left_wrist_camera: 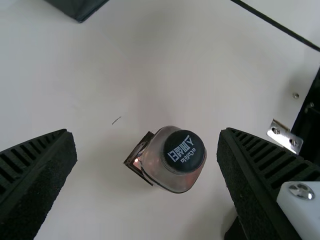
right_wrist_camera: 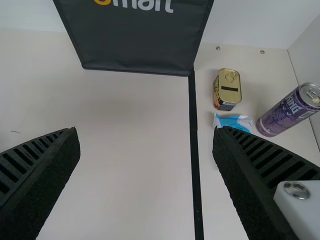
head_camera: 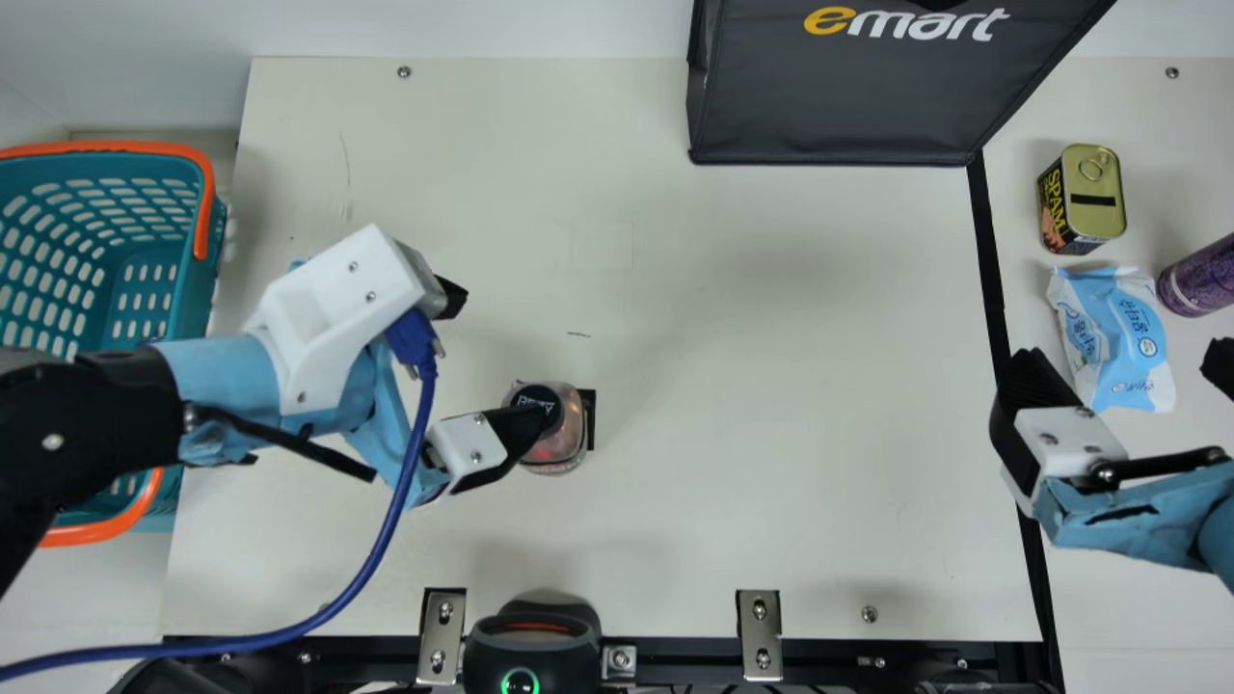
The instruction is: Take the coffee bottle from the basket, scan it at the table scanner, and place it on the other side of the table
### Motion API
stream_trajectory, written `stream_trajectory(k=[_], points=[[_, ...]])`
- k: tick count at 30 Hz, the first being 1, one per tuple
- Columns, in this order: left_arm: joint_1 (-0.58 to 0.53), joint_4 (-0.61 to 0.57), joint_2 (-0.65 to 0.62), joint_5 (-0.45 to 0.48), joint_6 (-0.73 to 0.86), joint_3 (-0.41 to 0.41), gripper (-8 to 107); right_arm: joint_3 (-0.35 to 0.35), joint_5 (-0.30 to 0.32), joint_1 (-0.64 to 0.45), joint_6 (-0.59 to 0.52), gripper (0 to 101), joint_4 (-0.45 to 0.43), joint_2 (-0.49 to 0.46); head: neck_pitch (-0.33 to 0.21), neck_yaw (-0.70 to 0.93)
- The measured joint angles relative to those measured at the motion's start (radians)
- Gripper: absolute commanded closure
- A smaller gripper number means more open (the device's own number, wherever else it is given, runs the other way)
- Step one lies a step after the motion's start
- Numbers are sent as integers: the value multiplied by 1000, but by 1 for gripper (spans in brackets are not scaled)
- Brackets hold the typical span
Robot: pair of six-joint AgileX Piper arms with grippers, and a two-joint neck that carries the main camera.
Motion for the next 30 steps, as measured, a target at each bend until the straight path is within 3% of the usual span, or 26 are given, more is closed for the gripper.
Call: stream_trajectory(k=[15,30], points=[[-169,285,7,-40,-654,-43,9,0,0,0,0,6,0,0,0,0],[-432,700,34,-68,-1246,-33,9,0,1,0,0,6,0,0,0,0]])
